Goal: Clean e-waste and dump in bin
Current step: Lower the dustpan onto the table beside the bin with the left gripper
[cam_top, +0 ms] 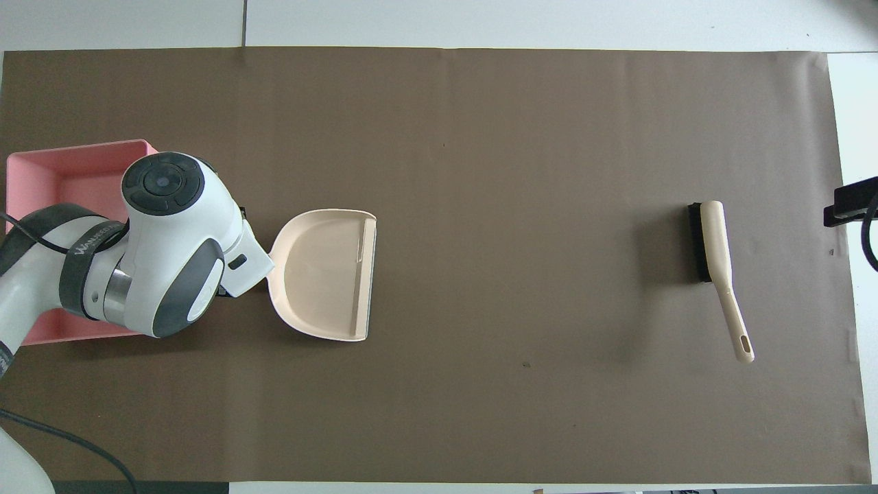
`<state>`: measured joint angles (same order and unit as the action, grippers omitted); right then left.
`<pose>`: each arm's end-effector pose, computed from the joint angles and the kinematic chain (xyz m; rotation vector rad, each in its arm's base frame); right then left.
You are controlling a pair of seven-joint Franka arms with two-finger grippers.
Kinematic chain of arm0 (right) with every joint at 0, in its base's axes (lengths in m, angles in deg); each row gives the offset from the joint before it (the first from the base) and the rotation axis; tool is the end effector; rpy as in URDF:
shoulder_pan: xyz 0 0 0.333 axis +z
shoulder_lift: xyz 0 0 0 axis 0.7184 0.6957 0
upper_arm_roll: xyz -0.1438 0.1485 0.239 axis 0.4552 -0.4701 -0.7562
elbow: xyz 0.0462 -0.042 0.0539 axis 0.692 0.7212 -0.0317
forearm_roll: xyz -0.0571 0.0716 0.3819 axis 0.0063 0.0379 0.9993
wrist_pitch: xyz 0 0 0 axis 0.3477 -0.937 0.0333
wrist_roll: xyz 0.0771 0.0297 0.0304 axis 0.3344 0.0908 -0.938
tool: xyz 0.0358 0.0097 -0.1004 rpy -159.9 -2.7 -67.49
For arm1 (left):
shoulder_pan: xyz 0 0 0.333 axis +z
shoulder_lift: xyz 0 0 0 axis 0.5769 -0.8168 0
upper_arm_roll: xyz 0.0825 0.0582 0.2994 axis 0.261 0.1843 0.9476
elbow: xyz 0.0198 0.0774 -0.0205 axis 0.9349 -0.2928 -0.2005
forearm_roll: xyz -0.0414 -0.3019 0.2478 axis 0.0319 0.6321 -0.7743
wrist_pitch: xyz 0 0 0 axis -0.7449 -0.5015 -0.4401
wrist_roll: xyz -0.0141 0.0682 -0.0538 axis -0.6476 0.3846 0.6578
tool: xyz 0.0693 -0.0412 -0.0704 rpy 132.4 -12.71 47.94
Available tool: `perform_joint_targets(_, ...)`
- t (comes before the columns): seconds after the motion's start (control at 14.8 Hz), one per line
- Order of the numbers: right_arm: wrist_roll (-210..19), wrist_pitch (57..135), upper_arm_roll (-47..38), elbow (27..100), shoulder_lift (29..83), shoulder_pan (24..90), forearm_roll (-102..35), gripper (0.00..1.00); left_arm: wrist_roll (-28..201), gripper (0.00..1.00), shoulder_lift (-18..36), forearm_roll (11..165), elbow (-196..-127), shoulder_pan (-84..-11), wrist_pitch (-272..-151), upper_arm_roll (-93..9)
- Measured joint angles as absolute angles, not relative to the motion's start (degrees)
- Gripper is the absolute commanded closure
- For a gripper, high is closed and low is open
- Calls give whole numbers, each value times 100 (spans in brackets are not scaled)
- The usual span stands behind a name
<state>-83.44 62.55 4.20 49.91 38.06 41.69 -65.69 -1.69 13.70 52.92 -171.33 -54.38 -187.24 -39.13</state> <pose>0.5252 -0.0555 0.6459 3.1035 -0.2728 -0.0782 0.5158 -0.1707 0.3760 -2.0344 2.2986 0.3379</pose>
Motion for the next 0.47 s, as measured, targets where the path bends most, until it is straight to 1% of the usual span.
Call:
perform_joint_targets(0.2, -8344, 6253, 419, 4990, 3806, 4174, -6569, 0, -60, 99, 1268, 5305, -17256, -5450, -18862, -3915)
perform_joint_targets(0.27, -8344, 6252, 418, 4990, 3806, 4174, -6569, 0, -26, 97, 1264, 5305, -17273, -5461, -18880, -3918)
perform_joint_targets(0.34, -8344, 6250, 418, 4990, 3806, 4174, -6569, 0, 30, 91, 1266, 5305, -17273, -5475, -18880, -3920)
perform_joint_targets(0.47, -8344, 6246, 418, 4990, 3806, 4176, -6569, 0, 239, 68, 1267, 5306, -17274, -5531, -18870, -3920)
